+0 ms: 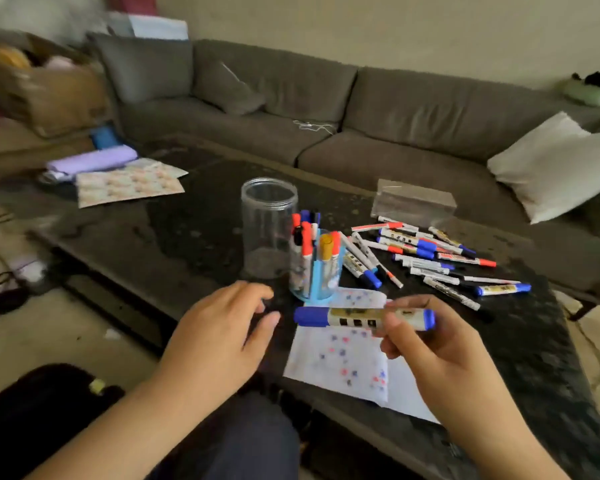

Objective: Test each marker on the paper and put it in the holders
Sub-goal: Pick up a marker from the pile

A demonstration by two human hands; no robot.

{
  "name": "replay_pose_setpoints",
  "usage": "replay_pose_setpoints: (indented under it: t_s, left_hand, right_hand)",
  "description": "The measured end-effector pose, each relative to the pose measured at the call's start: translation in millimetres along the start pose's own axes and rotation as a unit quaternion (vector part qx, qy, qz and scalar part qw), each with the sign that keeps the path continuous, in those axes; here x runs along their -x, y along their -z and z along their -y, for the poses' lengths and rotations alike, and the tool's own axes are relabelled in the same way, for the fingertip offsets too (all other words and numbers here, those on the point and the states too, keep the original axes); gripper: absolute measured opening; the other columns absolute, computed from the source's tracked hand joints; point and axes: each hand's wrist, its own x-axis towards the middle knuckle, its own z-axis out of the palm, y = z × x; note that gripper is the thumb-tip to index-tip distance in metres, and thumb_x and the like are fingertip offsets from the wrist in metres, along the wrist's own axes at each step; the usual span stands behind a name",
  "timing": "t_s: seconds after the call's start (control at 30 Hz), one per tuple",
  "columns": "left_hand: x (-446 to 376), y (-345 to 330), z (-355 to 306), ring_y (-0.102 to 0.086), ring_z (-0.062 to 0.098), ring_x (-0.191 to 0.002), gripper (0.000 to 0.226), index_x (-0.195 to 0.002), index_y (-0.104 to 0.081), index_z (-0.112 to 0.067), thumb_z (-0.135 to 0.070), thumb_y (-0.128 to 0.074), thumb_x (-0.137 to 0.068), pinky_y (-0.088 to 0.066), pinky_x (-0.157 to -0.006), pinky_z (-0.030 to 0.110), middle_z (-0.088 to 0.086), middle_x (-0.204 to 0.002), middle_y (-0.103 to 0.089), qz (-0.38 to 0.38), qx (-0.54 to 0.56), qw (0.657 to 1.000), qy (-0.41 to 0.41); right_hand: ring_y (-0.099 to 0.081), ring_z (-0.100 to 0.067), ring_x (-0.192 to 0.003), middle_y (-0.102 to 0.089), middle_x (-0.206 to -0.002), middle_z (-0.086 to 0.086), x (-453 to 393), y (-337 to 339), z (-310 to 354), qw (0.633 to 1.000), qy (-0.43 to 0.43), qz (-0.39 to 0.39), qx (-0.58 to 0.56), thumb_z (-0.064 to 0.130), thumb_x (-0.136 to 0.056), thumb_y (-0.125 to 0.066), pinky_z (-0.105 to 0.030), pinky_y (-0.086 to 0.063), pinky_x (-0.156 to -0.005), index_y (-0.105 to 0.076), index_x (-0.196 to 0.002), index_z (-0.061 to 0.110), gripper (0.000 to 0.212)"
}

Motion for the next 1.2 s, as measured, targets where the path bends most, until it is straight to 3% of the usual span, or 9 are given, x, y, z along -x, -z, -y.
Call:
replay_pose_setpoints:
  t_s: [0.1, 0.23, 0.37, 0.5, 0.6, 0.77, 0.9, 1.07, 1.2]
  left_hand:
    - [51.2, 49.6, 46.3, -0.061, 0.013, -0.067, 0.027, -0.091, -0.059, -0.02, -0.039, -0.042, -0.084, -0.051, -0.059, 0.024, -0.007, -0.08, -0.06, -0.001, -0.086, 0.993, 0.084]
    - [121.3, 100.4, 92.3, -0.061, 0.02, -0.065, 0.027, -0.084, -0.058, -0.019, -0.039, -0.039, -0.083, -0.052, -0.055, 0.031, -0.004, -0.077, -0.059, 0.006, -0.17, 0.966, 0.197]
    - [170.7, 126.5, 120.4, -0.055, 0.015, -0.051, 0.027, -0.078, -0.061, -0.02, -0.038, -0.041, -0.079, -0.038, -0.045, 0.022, -0.007, -0.066, -0.057, 0.023, -0.229, 0.937, 0.264]
    - [194.7, 134.5, 136.8, -0.053, 0.013, -0.048, 0.01, -0.078, -0.062, -0.018, -0.028, -0.062, -0.077, -0.036, -0.04, 0.022, -0.006, -0.065, -0.056, 0.031, -0.213, 0.932, 0.293]
    - [199.0, 132.0, 145.0, -0.053, 0.015, -0.051, 0.014, -0.079, -0.062, -0.017, -0.02, -0.074, -0.072, -0.027, -0.042, 0.017, -0.005, -0.066, -0.057, 0.035, -0.208, 0.928, 0.306]
    - [187.9, 116.9, 148.3, -0.056, 0.016, -0.056, 0.013, -0.081, -0.064, -0.016, -0.019, -0.074, -0.073, -0.036, -0.048, 0.022, -0.004, -0.069, -0.059, 0.042, -0.185, 0.935, 0.298]
    - [156.2, 101.3, 140.8, -0.048, 0.006, -0.054, 0.013, -0.075, -0.058, -0.022, -0.021, -0.071, -0.077, -0.028, -0.048, 0.013, -0.012, -0.066, -0.053, 0.05, -0.152, 0.952, 0.262]
    - [88.7, 74.7, 107.4, -0.056, 0.003, -0.076, 0.008, -0.092, -0.057, -0.027, -0.034, -0.058, -0.088, -0.046, -0.06, 0.017, -0.016, -0.084, -0.056, 0.092, -0.085, 0.974, 0.191]
    - [31.0, 38.6, 66.3, -0.055, 0.003, -0.08, 0.011, -0.097, -0.057, -0.028, -0.035, -0.054, -0.089, -0.037, -0.059, 0.011, -0.016, -0.088, -0.055, 0.105, -0.044, 0.987, 0.114]
  right_hand:
    - [-0.06, -0.008, -0.057, -0.069, -0.068, 0.008, 3.8, -63.0, 14.0, 0.99, 0.084, 0.083, 0.071, 0.03, -0.084, -0.065, -0.013, -0.039, -0.05, -0.061, -0.085, 0.031, 0.003]
    - [-0.056, -0.001, -0.059, -0.06, -0.065, 0.008, 12.8, -162.2, 29.6, 0.942, 0.189, 0.234, 0.152, 0.032, -0.088, -0.06, -0.012, -0.039, -0.051, -0.054, -0.091, 0.027, 0.008]
    - [-0.058, -0.004, -0.07, -0.06, -0.084, 0.005, 25.5, -246.0, 31.9, 0.886, 0.195, 0.368, 0.204, 0.034, -0.094, -0.052, -0.017, -0.046, -0.06, -0.05, -0.105, 0.019, 0.018]
    - [-0.058, -0.008, -0.08, -0.056, -0.09, 0.007, 28.5, -305.9, 14.6, 0.866, 0.149, 0.416, 0.236, 0.033, -0.092, -0.057, -0.018, -0.048, -0.068, -0.047, -0.107, 0.02, 0.021]
    - [-0.053, -0.007, -0.087, -0.053, -0.098, 0.009, 29.1, -328.2, -2.1, 0.846, 0.122, 0.446, 0.266, 0.035, -0.089, -0.062, -0.019, -0.044, -0.074, -0.047, -0.123, 0.019, 0.04]
    - [-0.049, -0.001, -0.081, -0.047, -0.091, 0.012, 24.5, -310.2, -8.1, 0.862, 0.181, 0.41, 0.235, 0.029, -0.091, -0.059, -0.01, -0.042, -0.074, -0.052, -0.113, 0.016, 0.027]
    - [-0.055, -0.004, -0.085, -0.056, -0.092, 0.007, 10.3, -258.7, -1.6, 0.894, 0.205, 0.34, 0.208, 0.024, -0.091, -0.06, -0.009, -0.044, -0.074, -0.057, -0.105, 0.017, 0.017]
    - [-0.054, 0.007, -0.085, -0.059, -0.087, 0.015, -15.3, -169.8, -10.6, 0.938, 0.147, 0.234, 0.21, 0.027, -0.089, -0.061, -0.005, -0.041, -0.068, -0.049, -0.093, 0.04, 0.019]
    - [-0.057, 0.0, -0.081, -0.062, -0.083, 0.014, -31.8, -100.4, -38.0, 0.962, 0.071, 0.132, 0.228, 0.027, -0.088, -0.062, -0.014, -0.046, -0.07, -0.051, -0.09, 0.042, 0.018]
